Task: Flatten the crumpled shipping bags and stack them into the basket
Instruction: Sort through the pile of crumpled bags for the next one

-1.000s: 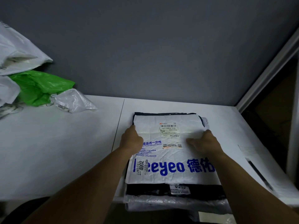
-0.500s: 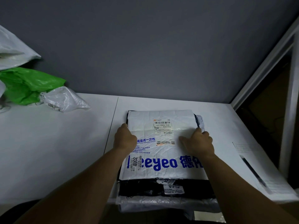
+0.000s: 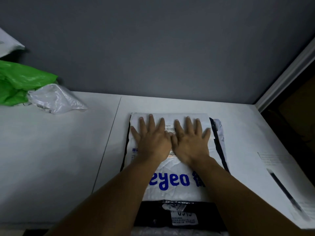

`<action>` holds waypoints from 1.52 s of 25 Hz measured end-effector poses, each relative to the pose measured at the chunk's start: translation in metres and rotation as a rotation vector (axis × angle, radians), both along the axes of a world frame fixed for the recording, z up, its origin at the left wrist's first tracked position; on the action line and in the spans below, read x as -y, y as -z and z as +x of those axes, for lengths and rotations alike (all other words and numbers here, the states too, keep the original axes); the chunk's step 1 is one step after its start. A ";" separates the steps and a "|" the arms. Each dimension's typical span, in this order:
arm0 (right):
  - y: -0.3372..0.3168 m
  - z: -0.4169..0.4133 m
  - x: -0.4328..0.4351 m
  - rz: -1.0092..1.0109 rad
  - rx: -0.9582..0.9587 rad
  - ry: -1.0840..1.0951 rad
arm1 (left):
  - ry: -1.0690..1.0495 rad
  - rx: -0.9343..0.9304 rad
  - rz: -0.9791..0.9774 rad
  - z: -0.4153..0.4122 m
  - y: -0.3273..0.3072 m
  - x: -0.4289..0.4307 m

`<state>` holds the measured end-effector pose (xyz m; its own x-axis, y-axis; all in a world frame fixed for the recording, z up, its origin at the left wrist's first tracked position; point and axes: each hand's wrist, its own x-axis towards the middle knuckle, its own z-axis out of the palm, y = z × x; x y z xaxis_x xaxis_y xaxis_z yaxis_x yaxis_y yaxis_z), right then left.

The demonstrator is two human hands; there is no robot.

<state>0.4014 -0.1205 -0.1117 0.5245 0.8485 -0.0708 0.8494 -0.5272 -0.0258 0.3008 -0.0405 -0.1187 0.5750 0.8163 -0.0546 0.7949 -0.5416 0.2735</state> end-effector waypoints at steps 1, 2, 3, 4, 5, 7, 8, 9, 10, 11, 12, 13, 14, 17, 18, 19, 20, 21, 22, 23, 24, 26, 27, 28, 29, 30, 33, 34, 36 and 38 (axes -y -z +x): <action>0.010 0.003 -0.001 -0.015 -0.009 0.000 | 0.001 -0.040 -0.005 0.004 0.008 -0.001; 0.019 0.004 0.000 -0.024 -0.016 0.003 | 0.004 -0.070 0.000 0.006 0.015 -0.001; 0.028 0.005 0.000 -0.029 -0.018 0.009 | 0.011 -0.093 0.010 0.006 0.022 0.000; 0.034 0.006 0.001 -0.029 -0.014 0.011 | 0.016 -0.108 0.021 0.005 0.028 0.001; 0.041 0.006 0.001 -0.023 -0.010 0.011 | 0.022 -0.118 0.031 0.004 0.033 0.003; 0.049 0.007 0.003 -0.001 -0.010 0.017 | 0.032 -0.121 0.048 0.004 0.039 0.004; 0.052 0.007 0.002 0.008 -0.011 0.020 | 0.034 -0.122 0.051 0.004 0.042 0.004; 0.054 0.007 0.001 0.011 -0.010 0.023 | 0.034 -0.122 0.052 0.004 0.044 0.003; 0.056 0.008 0.001 0.005 -0.010 0.025 | 0.032 -0.120 0.054 0.005 0.046 0.003; 0.058 0.008 0.000 -0.006 -0.010 0.026 | 0.029 -0.119 0.055 0.006 0.048 0.003; 0.059 0.008 0.000 -0.015 -0.011 0.024 | 0.024 -0.119 0.059 0.006 0.049 0.002; 0.060 0.007 -0.001 -0.019 -0.014 0.023 | 0.017 -0.116 0.058 0.006 0.050 0.002; 0.060 0.007 -0.001 -0.019 -0.015 0.022 | 0.013 -0.112 0.053 0.006 0.051 0.002; 0.061 0.008 -0.001 -0.024 -0.020 0.024 | 0.018 -0.107 0.039 0.007 0.051 0.002; 0.061 0.007 -0.001 -0.027 -0.025 0.024 | 0.017 -0.105 0.035 0.007 0.050 0.001; 0.061 0.007 -0.002 -0.028 -0.029 0.023 | 0.015 -0.108 0.029 0.007 0.050 0.001; 0.062 0.007 -0.002 -0.029 -0.029 0.020 | 0.012 -0.116 0.022 0.007 0.050 0.000; 0.062 0.008 -0.002 -0.030 -0.029 0.017 | 0.012 -0.127 0.018 0.008 0.050 0.000; 0.063 0.008 -0.002 -0.032 -0.031 0.017 | 0.015 -0.136 0.017 0.008 0.051 0.000; 0.063 0.008 -0.002 -0.032 -0.032 0.017 | 0.019 -0.143 0.019 0.008 0.051 0.000; 0.063 0.008 -0.002 -0.032 -0.029 0.017 | 0.021 -0.149 0.021 0.008 0.051 0.000; 0.063 0.008 -0.002 -0.039 -0.021 0.017 | 0.019 -0.158 0.026 0.008 0.052 -0.001; 0.064 0.008 -0.002 -0.044 -0.021 0.018 | 0.019 -0.165 0.027 0.008 0.052 -0.001; 0.064 0.008 -0.003 -0.047 -0.023 0.019 | 0.021 -0.172 0.026 0.008 0.053 -0.002; 0.064 0.009 -0.003 -0.048 -0.024 0.019 | 0.022 -0.178 0.023 0.008 0.054 -0.002; 0.064 0.008 -0.003 -0.046 -0.024 0.019 | 0.024 -0.182 0.022 0.009 0.054 -0.002; 0.065 0.008 -0.003 -0.047 -0.016 0.017 | 0.028 -0.193 0.028 0.008 0.056 -0.003; 0.065 0.007 -0.003 -0.047 -0.013 0.018 | 0.026 -0.190 0.031 0.008 0.057 -0.003; 0.066 0.007 -0.003 -0.048 -0.006 0.019 | 0.023 -0.186 0.031 0.008 0.058 -0.003; 0.066 0.007 -0.003 -0.058 -0.002 0.020 | 0.021 -0.186 0.031 0.009 0.059 -0.003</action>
<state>0.4083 -0.1176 -0.1781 0.5413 0.8321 -0.1211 0.8385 -0.5449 0.0037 0.3095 -0.0377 -0.1777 0.5744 0.8071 -0.1366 0.8185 -0.5647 0.1055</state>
